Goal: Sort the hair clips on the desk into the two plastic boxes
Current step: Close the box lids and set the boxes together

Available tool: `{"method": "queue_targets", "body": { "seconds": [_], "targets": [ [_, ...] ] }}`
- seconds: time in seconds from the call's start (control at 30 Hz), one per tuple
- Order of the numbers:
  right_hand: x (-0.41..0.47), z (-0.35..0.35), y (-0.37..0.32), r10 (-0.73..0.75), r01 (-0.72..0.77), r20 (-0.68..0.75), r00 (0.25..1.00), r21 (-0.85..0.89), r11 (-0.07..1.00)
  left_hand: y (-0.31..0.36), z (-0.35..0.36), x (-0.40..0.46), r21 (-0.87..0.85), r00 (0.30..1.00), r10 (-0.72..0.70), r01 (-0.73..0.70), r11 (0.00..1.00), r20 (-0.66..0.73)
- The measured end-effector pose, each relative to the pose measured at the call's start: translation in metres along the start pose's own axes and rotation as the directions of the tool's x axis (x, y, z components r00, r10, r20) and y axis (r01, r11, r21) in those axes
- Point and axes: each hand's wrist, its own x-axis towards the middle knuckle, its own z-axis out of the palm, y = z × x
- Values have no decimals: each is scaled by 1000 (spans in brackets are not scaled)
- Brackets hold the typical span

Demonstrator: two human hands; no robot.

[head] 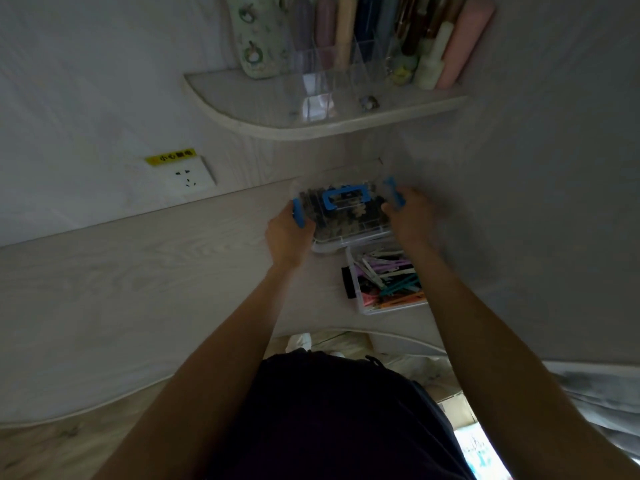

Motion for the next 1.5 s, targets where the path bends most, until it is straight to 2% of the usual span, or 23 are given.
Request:
{"method": "queue_targets", "body": {
  "seconds": [0.2,0.33,0.4,0.47,0.5,0.57,0.63,0.83,0.97,1.03,1.13,1.17,1.23,1.3,1.33,1.4,1.43,1.5],
  "targets": [
    [-10,3,-2,-92,90,-42,995,-58,994,-6,5,2,42,1000,-1,2,999,-10],
    [-25,-11,1,-216,217,30,976,-45,975,-6,6,-2,128,999,41,-44,991,19],
    [-36,-22,6,-321,319,-16,947,-85,944,-6,5,-9,239,989,143,-133,962,-24],
    [-51,-35,17,-428,385,-115,896,-277,881,-2,5,-20,327,949,312,-283,902,-39],
    [-60,-43,22,-451,369,-170,876,-364,855,0,6,-24,353,918,395,-365,862,-17],
    [-80,-59,33,-425,293,-260,867,-424,857,0,10,-33,405,848,525,-507,761,74],
    [-98,-72,43,-368,219,-299,880,-433,874,-3,13,-41,440,816,553,-564,699,166],
    [-116,-69,43,-207,-16,-336,919,-556,831,-10,12,-40,456,802,546,-590,666,242],
    [-110,-75,37,-61,-57,-222,973,-489,870,-12,2,-31,443,776,581,-624,644,246],
    [-113,-72,36,-74,-19,-179,981,-468,884,-17,-6,-27,428,779,582,-620,658,234],
    [-123,-64,28,-165,73,-215,962,-380,922,-22,-13,-19,409,791,559,-609,680,248],
    [-127,-62,25,-222,111,-261,940,-381,918,-23,-15,-18,387,792,554,-609,692,255],
    [-137,-59,16,-388,205,-365,846,-448,870,-25,-22,-21,317,788,568,-616,721,238],
    [-148,-44,7,-504,255,-355,787,-556,791,-29,-28,-32,198,778,603,-628,753,177],
    [-154,-32,3,-514,264,-312,799,-587,766,-32,-31,-42,103,789,588,-609,786,178],
    [-161,-5,-2,-460,262,-207,864,-595,760,-37,-32,-61,-72,846,461,-459,886,268],
    [-164,6,-4,-409,250,-153,900,-586,770,-40,-31,-67,-114,860,367,-350,930,353],
    [-163,24,-4,-313,271,-10,950,-477,836,-45,-25,-72,-154,844,224,-170,973,487]
  ]
}}
